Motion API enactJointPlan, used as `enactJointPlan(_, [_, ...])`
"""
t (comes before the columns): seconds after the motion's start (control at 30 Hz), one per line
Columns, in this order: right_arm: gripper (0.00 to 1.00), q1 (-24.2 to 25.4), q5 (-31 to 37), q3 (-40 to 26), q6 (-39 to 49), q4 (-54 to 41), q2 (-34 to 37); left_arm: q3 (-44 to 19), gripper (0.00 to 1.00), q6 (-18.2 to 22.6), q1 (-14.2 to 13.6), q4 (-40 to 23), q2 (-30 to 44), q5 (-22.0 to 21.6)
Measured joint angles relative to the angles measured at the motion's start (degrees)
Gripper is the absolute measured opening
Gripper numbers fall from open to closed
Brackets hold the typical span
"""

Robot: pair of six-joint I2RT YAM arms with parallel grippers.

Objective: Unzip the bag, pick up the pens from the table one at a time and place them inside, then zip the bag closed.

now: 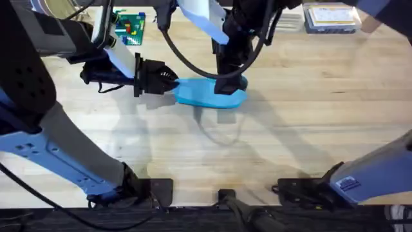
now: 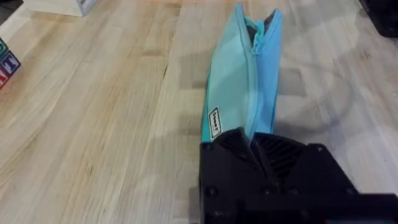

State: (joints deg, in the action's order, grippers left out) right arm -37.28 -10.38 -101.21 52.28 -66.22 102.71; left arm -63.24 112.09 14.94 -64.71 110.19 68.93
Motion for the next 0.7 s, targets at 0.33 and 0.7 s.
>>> enactJointPlan(0.33, [0.963, 0.32, -0.02, 0.0, 0.04, 0.23, 0.91, 0.0, 0.042, 0.0, 0.0, 0.0, 0.0, 0.0])
enactJointPlan(0.7, [0.966, 2.1, -1.3, 0.0, -1.29, 0.12, 3.81, 0.0, 0.042, 0.0, 0.02, 0.0, 0.0, 0.0])
